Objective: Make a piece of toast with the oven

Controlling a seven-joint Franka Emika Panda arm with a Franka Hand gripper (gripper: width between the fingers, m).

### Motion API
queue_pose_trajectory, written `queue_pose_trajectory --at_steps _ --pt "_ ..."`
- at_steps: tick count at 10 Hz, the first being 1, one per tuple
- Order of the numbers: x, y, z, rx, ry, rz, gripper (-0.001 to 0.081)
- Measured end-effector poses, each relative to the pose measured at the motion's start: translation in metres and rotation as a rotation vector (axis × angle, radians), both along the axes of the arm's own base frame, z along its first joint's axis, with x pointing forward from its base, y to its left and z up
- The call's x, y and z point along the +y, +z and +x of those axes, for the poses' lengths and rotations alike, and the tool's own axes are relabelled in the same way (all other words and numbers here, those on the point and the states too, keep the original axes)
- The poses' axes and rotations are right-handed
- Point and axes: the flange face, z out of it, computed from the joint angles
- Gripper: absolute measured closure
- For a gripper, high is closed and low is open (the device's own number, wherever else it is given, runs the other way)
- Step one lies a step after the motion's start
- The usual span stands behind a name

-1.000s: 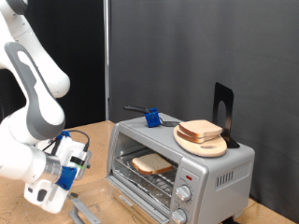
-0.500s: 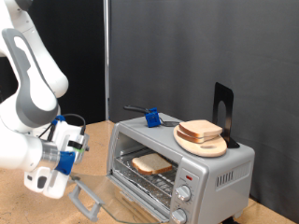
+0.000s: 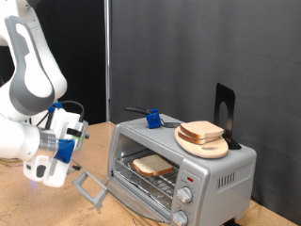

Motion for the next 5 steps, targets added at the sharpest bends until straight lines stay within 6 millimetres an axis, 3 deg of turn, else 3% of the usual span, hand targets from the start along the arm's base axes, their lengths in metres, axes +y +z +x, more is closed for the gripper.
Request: queue_pose_trajectory --at_steps 5 --pt "0.018 0.034 0.014 -0.034 -0.059 0.043 0.0124"
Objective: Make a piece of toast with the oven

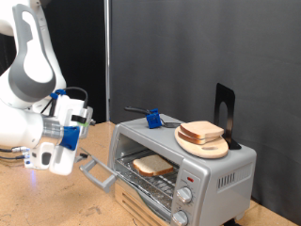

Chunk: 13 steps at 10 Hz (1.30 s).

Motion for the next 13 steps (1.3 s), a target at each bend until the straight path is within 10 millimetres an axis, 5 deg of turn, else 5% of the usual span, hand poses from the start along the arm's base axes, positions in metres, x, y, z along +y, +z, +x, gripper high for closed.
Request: queue_pose_trajectory --at_steps 13 --pt "0.078 0.042 0.002 -0.037 0.019 0.033 0.0124"
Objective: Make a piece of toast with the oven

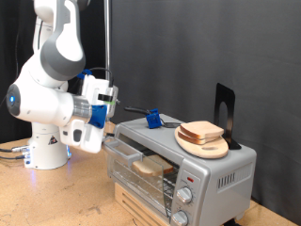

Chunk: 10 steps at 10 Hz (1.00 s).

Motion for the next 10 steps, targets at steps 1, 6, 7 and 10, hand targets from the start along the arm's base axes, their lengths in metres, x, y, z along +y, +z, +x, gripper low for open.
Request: queue_pose_trajectory --at_steps 1,6,7,10 --pt "0.008 0.002 -0.002 -0.005 0.002 -0.004 0.0124" --pt "0.044 -0.007 -0.017 0.013 0.007 -0.034 0.0124" --pt "0.045 -0.009 -0.019 0.017 0.003 -0.038 0.0124" --pt "0.033 -0.004 -0.022 0.025 -0.03 -0.022 0.0124"
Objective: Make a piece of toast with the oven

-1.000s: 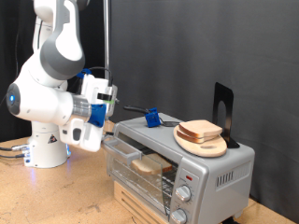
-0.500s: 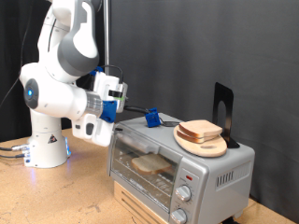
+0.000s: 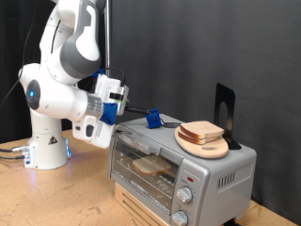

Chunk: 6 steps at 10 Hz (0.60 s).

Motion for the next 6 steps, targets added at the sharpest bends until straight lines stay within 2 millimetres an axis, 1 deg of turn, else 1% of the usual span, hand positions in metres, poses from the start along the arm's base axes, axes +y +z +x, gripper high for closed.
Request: queue_pose_trajectory --at_steps 2,3,4,6 --pt "-0.022 0.01 0.0 -0.007 -0.055 0.027 0.0124" --pt "-0.037 0.016 0.003 -0.015 -0.101 0.024 0.0124" --pt "-0.052 0.022 0.008 -0.025 -0.152 0.0 0.0124" --pt "-0.077 0.03 0.019 -0.043 -0.24 -0.061 0.0124"
